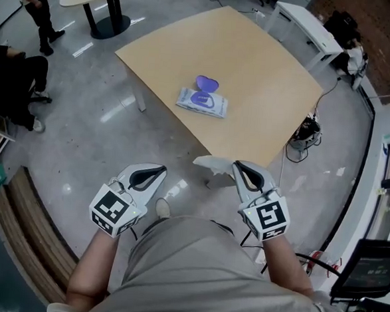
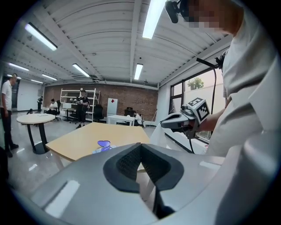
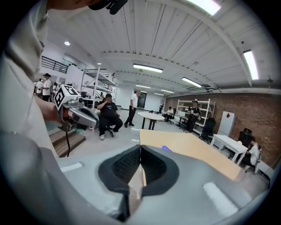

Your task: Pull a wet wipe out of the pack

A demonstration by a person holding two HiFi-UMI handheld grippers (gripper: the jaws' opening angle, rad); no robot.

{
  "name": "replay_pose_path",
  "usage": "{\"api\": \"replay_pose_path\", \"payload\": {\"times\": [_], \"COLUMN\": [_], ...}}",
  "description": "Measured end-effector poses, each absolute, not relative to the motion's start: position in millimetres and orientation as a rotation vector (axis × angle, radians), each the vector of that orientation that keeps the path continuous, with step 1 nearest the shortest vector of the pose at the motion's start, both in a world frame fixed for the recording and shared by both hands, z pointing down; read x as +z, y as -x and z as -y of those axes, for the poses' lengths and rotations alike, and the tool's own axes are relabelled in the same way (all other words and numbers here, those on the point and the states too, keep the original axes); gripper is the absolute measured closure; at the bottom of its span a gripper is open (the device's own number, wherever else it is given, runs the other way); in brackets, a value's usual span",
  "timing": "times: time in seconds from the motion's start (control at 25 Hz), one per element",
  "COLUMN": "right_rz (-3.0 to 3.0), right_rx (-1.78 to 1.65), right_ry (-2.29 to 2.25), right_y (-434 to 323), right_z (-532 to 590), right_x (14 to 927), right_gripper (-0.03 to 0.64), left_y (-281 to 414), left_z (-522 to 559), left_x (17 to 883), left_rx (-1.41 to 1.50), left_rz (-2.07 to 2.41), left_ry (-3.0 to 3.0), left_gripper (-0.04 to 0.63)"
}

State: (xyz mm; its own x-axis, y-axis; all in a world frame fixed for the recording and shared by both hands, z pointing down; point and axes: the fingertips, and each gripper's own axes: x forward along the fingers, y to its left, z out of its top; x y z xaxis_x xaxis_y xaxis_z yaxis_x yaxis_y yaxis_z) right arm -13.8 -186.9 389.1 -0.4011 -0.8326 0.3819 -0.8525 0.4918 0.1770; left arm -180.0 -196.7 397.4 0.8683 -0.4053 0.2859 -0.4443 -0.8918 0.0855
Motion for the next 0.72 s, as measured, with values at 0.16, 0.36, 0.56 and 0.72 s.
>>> {"api": "replay_pose_path", "payload": {"times": [0.16, 0.36, 0.56, 0.72], "right_rz": [2.366, 2.418, 2.495, 2.522], "right_rx": [0.067, 0.041, 0.028, 0.039], "right_ry": [-1.366, -1.334, -1.283, -1.227], "right_y": [-14.7, -55.2, -73.5, -94.3], "right_z": [145.9, 94.0, 45.4, 24.6], "right_x": [380.4, 370.1, 366.9, 380.6], "right_gripper": [0.614, 0.614, 0.614, 0.614], "left_y": [145.5, 99.5, 71.7, 50.8], "left_z": [150.7, 94.3, 33.6, 5.3], "left_x": [375.3, 355.6, 348.8, 360.2], "left_rx": [0.315, 0.274, 0.286, 0.317], "left_rz": [0.69, 0.732, 0.812, 0.876], "left_ry": [-2.867, -2.863, -2.863, -2.84], "left_gripper": [0.591, 0.591, 0.591, 0.591]}}
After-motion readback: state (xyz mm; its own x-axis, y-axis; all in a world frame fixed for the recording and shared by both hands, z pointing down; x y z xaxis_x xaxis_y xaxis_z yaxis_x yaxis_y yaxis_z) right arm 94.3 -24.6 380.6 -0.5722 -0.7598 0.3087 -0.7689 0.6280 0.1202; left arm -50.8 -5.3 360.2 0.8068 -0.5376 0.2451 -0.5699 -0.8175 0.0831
